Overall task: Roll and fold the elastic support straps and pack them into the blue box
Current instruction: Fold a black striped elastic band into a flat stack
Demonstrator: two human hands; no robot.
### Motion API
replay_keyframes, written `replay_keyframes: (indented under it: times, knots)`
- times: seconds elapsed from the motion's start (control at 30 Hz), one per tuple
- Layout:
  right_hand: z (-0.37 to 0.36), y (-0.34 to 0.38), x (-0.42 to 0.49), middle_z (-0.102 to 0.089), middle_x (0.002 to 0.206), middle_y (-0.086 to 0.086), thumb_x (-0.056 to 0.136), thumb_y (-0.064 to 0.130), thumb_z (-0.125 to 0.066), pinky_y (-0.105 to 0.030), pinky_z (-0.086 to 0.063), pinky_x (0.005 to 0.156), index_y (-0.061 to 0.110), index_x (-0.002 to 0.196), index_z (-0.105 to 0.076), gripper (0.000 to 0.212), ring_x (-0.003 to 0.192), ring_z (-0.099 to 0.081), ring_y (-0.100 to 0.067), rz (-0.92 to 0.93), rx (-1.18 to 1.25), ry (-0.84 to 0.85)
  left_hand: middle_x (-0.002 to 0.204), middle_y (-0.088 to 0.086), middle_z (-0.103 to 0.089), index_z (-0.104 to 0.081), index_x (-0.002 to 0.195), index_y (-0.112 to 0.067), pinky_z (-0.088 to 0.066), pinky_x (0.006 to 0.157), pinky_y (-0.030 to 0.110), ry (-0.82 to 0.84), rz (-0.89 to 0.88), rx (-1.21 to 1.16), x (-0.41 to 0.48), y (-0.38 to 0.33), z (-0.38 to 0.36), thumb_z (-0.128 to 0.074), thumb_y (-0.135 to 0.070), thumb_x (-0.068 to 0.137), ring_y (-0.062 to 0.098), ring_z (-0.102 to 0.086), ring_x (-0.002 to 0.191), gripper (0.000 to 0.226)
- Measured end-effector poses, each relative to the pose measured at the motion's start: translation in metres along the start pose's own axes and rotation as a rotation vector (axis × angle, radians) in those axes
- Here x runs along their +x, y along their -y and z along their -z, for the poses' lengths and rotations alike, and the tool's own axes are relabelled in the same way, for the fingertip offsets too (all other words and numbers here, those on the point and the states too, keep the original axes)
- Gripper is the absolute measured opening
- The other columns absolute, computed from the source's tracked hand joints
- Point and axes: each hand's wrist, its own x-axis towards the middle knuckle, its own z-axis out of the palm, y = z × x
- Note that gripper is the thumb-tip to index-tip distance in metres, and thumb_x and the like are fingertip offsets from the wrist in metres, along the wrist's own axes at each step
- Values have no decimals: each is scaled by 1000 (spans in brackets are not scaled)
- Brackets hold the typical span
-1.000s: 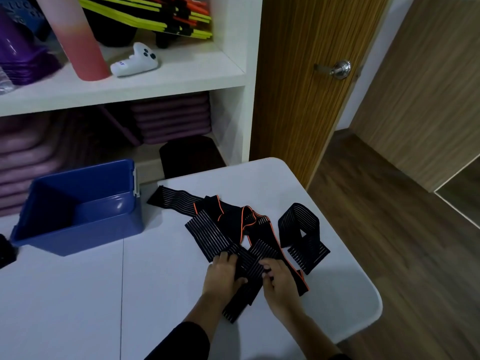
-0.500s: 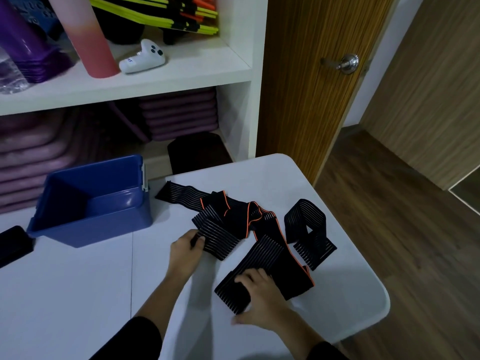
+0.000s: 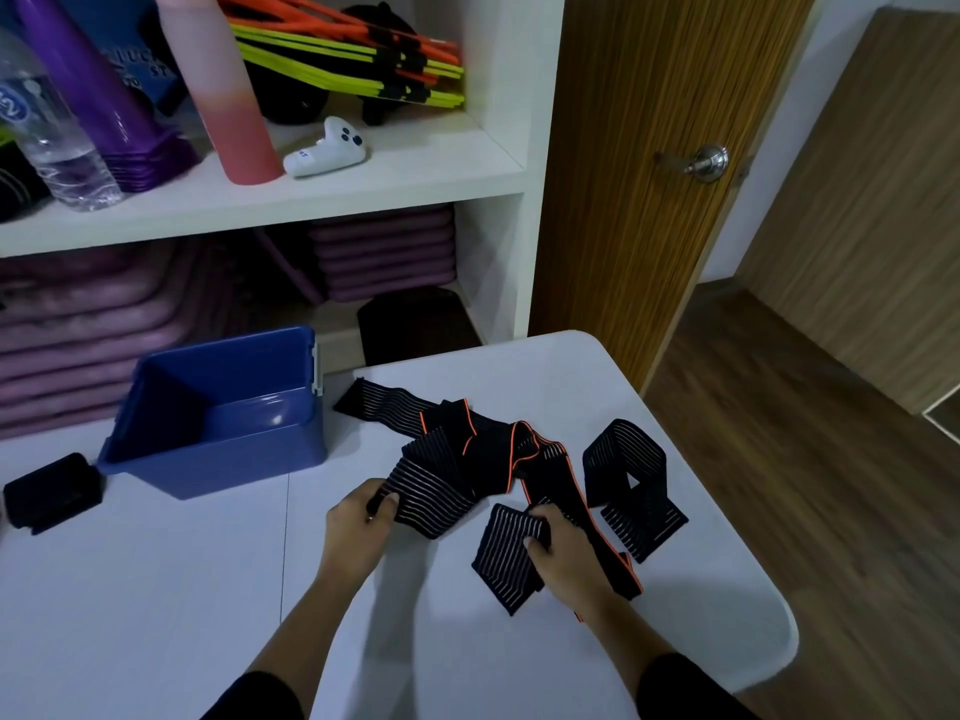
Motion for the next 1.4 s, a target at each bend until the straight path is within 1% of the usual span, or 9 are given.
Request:
replay_keyframes:
  times: [0.13,0.3,0.43,0.6,0.7,0.83,0.97,1.2,1.4]
  knots:
    - [-7,-9,-4,-37,138,0,88,26,-60,-29,-35,107,25,140,-36,58,127,-36,-18,261,-405,-53,76,12,-67,-63,85,-9,-40,61,17,16,15,-7,-2,6,-1,-53,-9,90,25,-59,74,12]
    - [-16,-18,-5,-39,141,-2,74,47,-68,-36,-27,111,23,126,-55,58,134,-33,-22,367,-577,17,77,10,-67,-64,86,-12,-39,60,15,48,11,0,-4,10,-2,-53,-10,90,20,-58,73,12]
    - [-14,-17,-5,-38,141,2,79,38,-64,-29,-28,108,21,131,-50,57,134,-30,-17,329,-606,73,78,6,-67,-63,85,-16,-40,60,13,64,1,24,-3,8,-2,-54,-12,90,20,-59,75,12]
    - [1,7,-1,-64,103,0,91,20,-48,-16,-44,67,16,123,-59,34,82,-57,-3,295,-372,-9,78,1,-68,-62,83,-23,-39,59,5,58,-26,4,-4,-3,1,-57,-11,88,11,-58,73,14]
    - [20,30,9,-57,67,4,94,15,-50,-16,-34,47,16,114,-61,23,44,-42,-3,259,-131,-54,75,-4,-68,-65,79,-25,-41,61,6,44,-58,-53,-4,-16,8,-62,-12,85,12,-61,75,15]
    - [53,73,22,-69,89,-3,90,14,-60,-20,-49,67,19,103,-64,14,75,-64,-17,299,139,-138,77,-10,-70,-67,74,-28,-47,65,8,40,-125,-157,-3,-41,28,-67,-10,81,6,-64,73,19]
    - [78,132,29,-69,94,2,86,13,-65,-6,-48,73,14,99,-68,12,86,-64,-5,372,334,-218,84,0,-71,-71,84,-18,-52,74,23,46,-163,-310,-4,-78,59,-68,-11,82,15,-66,81,8]
    - [88,226,18,-72,102,-3,92,19,-58,-26,-53,88,10,105,-69,19,96,-68,-13,505,525,-50,82,3,-72,-72,87,-21,-52,72,26,131,-393,-437,-1,-130,126,-69,-15,81,15,-67,78,9]
    - [67,293,-10,-72,104,-6,98,25,-45,-37,-53,91,15,105,-69,27,99,-68,-19,525,581,62,84,5,-72,-70,89,-29,-53,72,29,-125,-533,-272,7,-145,171,-73,-15,78,19,-66,78,19]
